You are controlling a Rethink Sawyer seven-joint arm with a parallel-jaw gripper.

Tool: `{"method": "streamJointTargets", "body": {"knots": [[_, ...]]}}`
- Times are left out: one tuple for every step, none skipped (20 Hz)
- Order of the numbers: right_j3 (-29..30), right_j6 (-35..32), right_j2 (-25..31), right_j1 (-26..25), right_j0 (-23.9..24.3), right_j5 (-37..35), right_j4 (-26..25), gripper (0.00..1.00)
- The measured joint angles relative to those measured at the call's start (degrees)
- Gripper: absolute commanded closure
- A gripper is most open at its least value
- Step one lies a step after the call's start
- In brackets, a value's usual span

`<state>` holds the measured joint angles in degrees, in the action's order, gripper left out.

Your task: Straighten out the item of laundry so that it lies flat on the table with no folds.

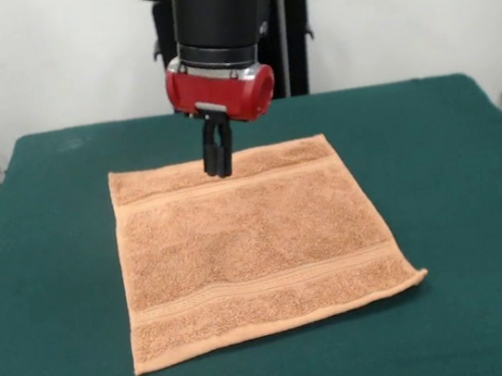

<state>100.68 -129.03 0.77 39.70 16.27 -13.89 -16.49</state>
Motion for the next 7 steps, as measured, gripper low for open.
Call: {"method": "streamJointTargets", "body": {"knots": [[-0.33,0.00,0.19,-0.01,0.18,-0.35,-0.17,1.00],[-0.68,0.00,0.36,-0.01,0.38,-0.74,-0.28,1.00],[-1.49,0.00,0.59,-0.02,0.78,-1.72,-0.45,1.00],[-1.84,0.00,0.64,-0.01,0.93,-2.18,-0.45,1.00],[-2.03,0.00,0.65,-0.02,0.99,-2.40,-0.44,1.00],[-2.46,0.00,0.65,-0.01,1.12,-2.98,-0.45,1.00],[-3.15,0.00,0.65,0.04,1.28,-4.05,-0.47,1.00]]}}
